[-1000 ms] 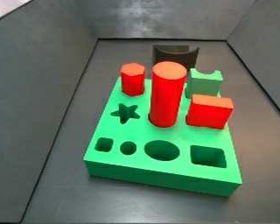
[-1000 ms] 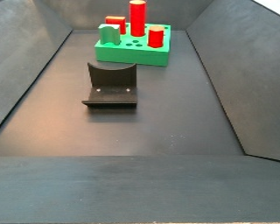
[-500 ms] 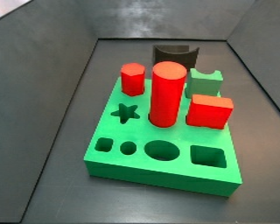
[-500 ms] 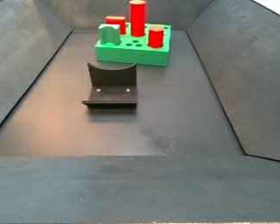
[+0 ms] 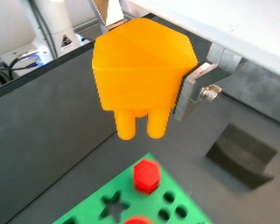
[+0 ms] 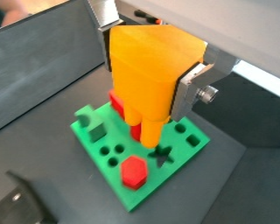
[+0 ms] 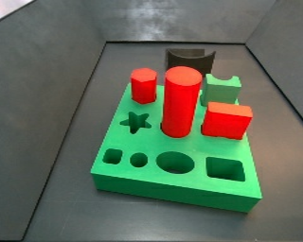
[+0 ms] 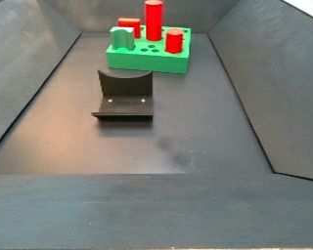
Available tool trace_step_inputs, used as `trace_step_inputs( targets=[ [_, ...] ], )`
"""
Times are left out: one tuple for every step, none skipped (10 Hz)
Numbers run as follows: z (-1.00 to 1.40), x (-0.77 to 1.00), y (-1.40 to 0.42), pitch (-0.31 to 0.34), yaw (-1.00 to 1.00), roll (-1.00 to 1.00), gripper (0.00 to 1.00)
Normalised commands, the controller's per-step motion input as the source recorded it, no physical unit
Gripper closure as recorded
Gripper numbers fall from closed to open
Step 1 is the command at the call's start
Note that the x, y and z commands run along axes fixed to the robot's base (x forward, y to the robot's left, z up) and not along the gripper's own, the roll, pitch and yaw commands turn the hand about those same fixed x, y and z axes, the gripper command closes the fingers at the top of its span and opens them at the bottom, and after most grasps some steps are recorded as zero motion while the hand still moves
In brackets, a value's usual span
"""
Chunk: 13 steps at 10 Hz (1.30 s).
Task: Pick up the 3 prong object. Move up. Move to above the board. Insert the 3 prong object.
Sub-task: Move to above the board, then insert the 3 prong object.
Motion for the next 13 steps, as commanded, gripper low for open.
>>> trace_step_inputs(
  targets=[
    [0.03,0.11,-0.43,0.132,0.01,0.02,1.00],
    [0.03,0.08,-0.21,0.110,0.01,0.02,1.00],
    [-0.05,0.00,0.04,0.000,0.00,0.00,1.00],
    [-0.46,0.07,0.07,0.000,0.00,0.08,1.00],
    [-0.72,0.41,0.14,0.009,0.00,0.04,1.00],
    [-0.65,0.66,0.11,0.054,0.00,0.03,1.00],
    [-0.50,0.84,0.06,0.081,0.00,0.01,1.00],
    [-0.33,0.88,0.09,0.153,0.00,0.07,1.00],
    [-0.28,0.83,0.10,0.179,0.00,0.12,1.00],
    [-0.32,0.75,0.13,0.153,0.00,0.11,1.00],
    [-0.42,0.69,0.13,0.081,0.00,0.05,1.00],
    [-0.51,0.58,0.11,0.003,0.00,0.00,1.00],
    [-0.66,0.46,0.13,-0.036,0.00,-0.04,1.00]
  ],
)
